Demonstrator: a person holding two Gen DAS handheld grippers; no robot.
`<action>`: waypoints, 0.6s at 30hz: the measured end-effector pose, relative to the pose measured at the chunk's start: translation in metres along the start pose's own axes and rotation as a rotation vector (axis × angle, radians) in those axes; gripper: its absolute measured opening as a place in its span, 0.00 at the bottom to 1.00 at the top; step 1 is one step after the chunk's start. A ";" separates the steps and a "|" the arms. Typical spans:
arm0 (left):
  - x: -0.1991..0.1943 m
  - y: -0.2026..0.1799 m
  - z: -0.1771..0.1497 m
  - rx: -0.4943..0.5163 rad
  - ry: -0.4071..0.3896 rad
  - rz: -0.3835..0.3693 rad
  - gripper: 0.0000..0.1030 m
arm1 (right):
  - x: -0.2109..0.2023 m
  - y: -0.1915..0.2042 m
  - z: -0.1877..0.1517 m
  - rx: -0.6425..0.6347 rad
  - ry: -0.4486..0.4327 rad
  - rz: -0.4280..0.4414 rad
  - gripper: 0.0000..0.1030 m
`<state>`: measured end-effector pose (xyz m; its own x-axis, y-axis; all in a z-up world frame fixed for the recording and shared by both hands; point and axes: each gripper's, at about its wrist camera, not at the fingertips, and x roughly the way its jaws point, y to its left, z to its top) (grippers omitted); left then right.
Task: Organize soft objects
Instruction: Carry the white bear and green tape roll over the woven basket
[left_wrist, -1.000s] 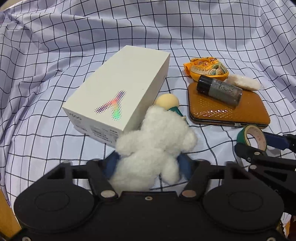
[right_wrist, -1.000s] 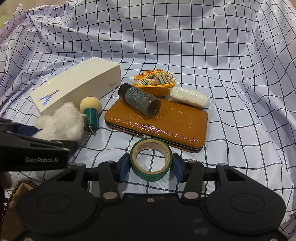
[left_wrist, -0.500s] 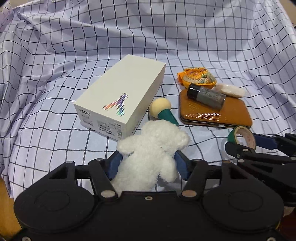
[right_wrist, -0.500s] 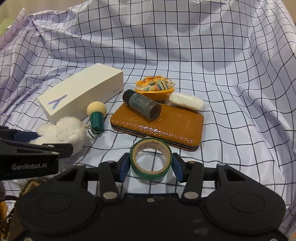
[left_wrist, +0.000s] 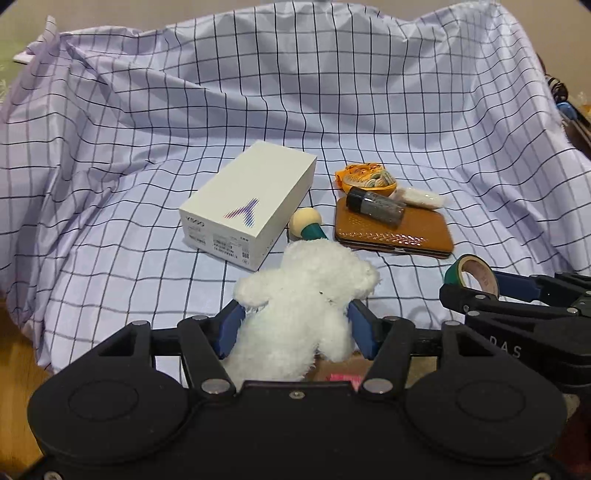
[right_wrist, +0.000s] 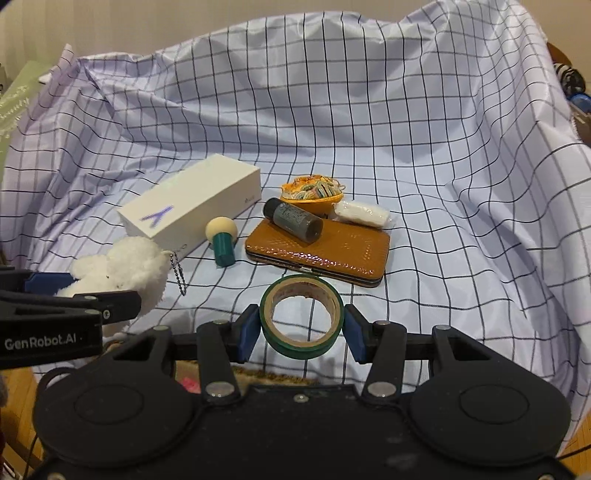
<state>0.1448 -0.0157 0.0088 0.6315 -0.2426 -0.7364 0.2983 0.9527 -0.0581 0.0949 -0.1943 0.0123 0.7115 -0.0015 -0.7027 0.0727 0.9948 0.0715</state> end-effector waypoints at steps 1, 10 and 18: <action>-0.005 0.000 -0.003 -0.004 -0.003 -0.002 0.56 | -0.007 0.000 -0.002 -0.002 -0.006 0.004 0.46; -0.034 0.000 -0.031 -0.027 0.022 -0.029 0.56 | -0.046 0.002 -0.025 -0.032 0.014 0.069 0.46; -0.038 0.002 -0.059 -0.061 0.122 -0.044 0.56 | -0.073 -0.006 -0.043 -0.034 0.058 0.116 0.46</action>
<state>0.0794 0.0063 -0.0032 0.5261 -0.2638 -0.8084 0.2776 0.9519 -0.1300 0.0124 -0.1956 0.0322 0.6723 0.1190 -0.7306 -0.0322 0.9908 0.1317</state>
